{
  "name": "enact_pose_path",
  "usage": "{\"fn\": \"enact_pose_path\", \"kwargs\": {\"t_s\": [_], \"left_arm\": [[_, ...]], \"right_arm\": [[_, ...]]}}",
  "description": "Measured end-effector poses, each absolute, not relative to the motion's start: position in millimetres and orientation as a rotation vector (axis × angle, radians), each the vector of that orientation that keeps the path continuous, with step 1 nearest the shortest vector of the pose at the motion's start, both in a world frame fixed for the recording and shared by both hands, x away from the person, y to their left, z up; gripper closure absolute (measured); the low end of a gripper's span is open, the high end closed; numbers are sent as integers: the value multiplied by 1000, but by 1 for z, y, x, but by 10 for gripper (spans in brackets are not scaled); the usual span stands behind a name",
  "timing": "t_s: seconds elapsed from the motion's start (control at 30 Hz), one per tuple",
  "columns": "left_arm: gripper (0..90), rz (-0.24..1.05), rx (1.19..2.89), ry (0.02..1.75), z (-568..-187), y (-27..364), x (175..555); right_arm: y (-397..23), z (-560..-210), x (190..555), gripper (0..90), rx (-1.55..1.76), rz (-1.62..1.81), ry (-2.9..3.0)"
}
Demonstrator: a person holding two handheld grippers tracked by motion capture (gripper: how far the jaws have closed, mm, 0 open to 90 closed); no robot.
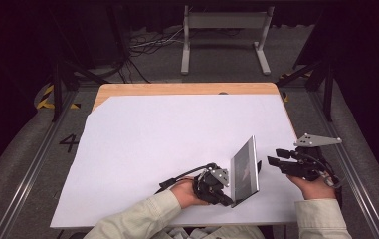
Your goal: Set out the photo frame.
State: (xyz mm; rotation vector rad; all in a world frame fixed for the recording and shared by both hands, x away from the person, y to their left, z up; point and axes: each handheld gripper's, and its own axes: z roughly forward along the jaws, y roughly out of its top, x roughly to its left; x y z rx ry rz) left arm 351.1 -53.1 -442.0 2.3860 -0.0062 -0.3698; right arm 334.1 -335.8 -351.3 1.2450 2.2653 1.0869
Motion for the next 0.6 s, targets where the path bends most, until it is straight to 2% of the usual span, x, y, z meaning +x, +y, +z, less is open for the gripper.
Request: {"fn": "enact_pose_path", "kwargs": {"t_s": [0.6], "left_arm": [[900,-360,2402,-29,-442,-86,342]], "right_arm": [[-342,-346,334,536,1269,1099,2245]]}}
